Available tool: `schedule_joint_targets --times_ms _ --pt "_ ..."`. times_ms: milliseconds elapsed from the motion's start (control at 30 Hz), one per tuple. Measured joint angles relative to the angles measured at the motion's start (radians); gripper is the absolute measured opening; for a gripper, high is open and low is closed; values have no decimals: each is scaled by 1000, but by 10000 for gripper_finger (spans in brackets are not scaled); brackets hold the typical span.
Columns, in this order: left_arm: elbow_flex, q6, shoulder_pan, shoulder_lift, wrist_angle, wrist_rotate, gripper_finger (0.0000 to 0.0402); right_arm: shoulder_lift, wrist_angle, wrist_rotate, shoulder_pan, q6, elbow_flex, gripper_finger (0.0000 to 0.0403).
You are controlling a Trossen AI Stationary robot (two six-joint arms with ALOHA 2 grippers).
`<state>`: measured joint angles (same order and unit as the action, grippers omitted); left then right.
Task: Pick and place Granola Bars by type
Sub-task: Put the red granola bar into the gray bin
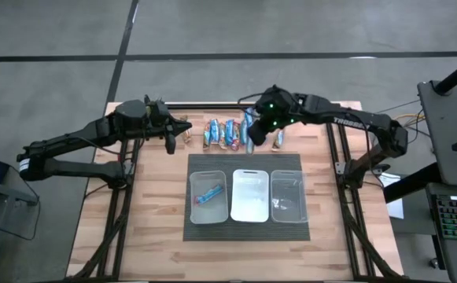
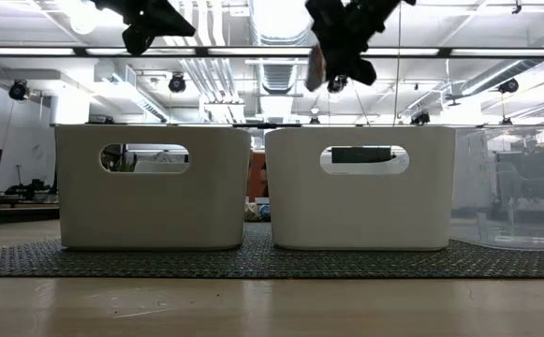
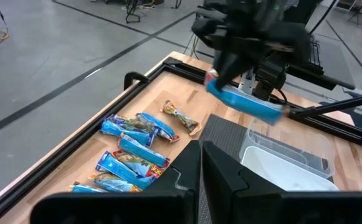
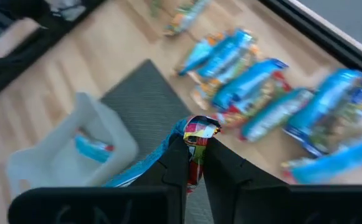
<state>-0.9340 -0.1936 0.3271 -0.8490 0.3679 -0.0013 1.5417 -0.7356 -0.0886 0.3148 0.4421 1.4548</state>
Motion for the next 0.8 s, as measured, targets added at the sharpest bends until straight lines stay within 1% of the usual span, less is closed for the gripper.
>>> schedule_joint_targets --times_ms 167,333,667,800 --pt "0 10 0 13 2 0 0 5 100 1 -77 27 0 31" --pt "0 21 0 38 21 0 0 37 179 1 -136 75 0 31" --pt "0 33 0 88 76 0 0 138 274 -24 -236 147 0 31" --pt "0 35 0 89 102 0 0 178 281 -25 -274 154 25 31"
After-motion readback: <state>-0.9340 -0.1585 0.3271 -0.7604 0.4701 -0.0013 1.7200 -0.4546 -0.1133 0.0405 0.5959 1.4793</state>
